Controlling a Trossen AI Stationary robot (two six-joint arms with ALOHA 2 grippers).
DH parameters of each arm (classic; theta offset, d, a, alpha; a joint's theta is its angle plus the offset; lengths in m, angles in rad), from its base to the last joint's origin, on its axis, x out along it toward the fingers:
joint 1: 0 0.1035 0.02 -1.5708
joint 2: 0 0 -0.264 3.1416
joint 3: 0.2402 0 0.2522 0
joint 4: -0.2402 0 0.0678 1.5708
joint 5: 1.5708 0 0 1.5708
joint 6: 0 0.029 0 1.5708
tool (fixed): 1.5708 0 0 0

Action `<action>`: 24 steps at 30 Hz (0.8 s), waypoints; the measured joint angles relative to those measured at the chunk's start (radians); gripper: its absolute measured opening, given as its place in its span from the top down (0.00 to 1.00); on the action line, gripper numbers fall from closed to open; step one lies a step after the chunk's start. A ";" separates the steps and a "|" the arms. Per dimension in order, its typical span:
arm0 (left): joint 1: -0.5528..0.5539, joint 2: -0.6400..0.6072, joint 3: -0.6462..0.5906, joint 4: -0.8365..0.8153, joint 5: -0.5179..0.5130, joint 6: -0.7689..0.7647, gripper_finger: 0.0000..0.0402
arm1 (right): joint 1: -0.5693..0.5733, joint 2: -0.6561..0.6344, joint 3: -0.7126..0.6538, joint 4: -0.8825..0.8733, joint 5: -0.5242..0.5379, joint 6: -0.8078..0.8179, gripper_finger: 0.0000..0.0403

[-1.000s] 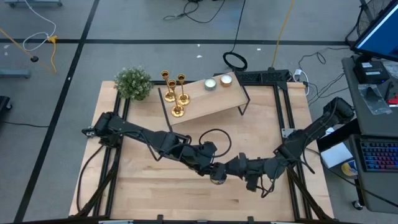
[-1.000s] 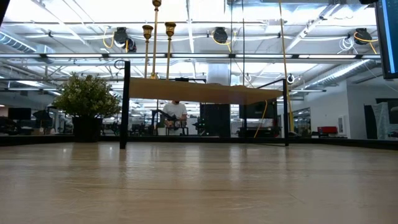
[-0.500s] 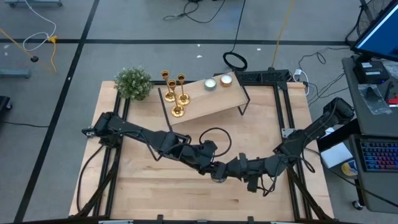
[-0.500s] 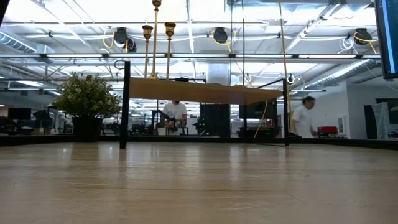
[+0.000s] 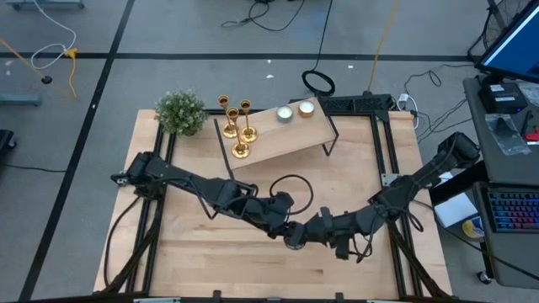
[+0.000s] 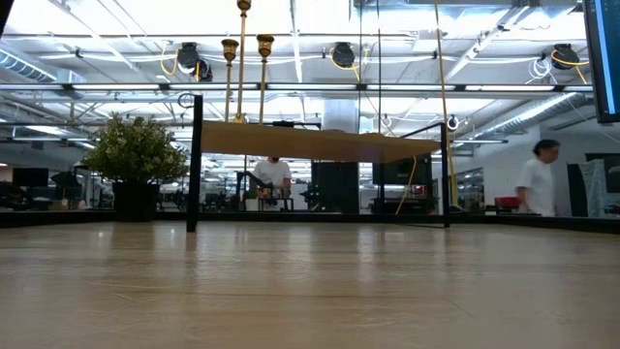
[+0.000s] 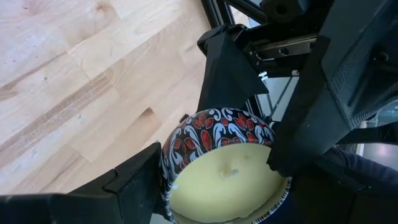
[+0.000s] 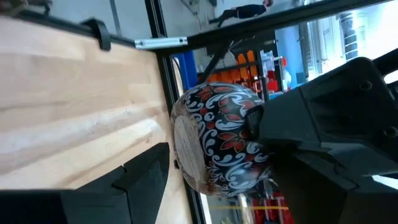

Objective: Pick & Place candle stick holders
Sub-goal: Put the black scented candle on the shelf

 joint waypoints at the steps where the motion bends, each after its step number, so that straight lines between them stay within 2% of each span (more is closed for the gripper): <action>1: 0.000 0.000 0.000 0.000 0.000 0.000 0.26 | -0.004 0.000 0.000 0.002 -0.019 0.011 0.34; 4: -0.006 0.000 0.000 -0.006 -0.004 -0.003 0.26 | -0.019 0.000 0.000 0.006 -0.076 0.050 0.34; 11: -0.010 0.000 0.000 -0.018 -0.017 0.001 0.26 | -0.025 0.000 0.000 -0.001 -0.101 0.079 0.34; 24: -0.005 0.001 0.000 -0.032 -0.034 0.214 0.26 | -0.047 -0.002 0.000 -0.027 -0.120 0.200 0.34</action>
